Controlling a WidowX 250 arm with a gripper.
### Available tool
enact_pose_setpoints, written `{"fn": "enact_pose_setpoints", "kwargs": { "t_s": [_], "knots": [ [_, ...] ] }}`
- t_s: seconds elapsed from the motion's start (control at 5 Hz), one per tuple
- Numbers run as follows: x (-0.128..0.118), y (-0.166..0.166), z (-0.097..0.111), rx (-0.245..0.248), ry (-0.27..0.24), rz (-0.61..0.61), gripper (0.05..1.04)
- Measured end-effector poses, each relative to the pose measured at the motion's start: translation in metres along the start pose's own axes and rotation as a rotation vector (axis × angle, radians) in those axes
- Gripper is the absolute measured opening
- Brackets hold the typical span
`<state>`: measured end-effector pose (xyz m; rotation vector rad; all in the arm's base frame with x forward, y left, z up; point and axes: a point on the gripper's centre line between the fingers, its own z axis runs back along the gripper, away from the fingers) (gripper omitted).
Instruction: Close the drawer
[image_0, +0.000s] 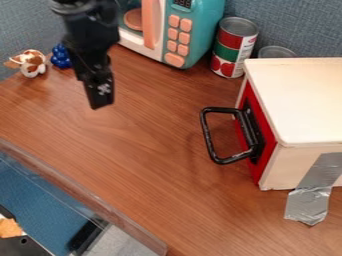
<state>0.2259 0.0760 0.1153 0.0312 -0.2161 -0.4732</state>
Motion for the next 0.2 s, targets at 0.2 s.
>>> {"fn": "enact_pose_setpoints", "kwargs": {
  "t_s": [0.2],
  "knots": [
    [-0.0169,-0.0014,0.0208,-0.006,0.002,0.051,1.0]
  ]
}}
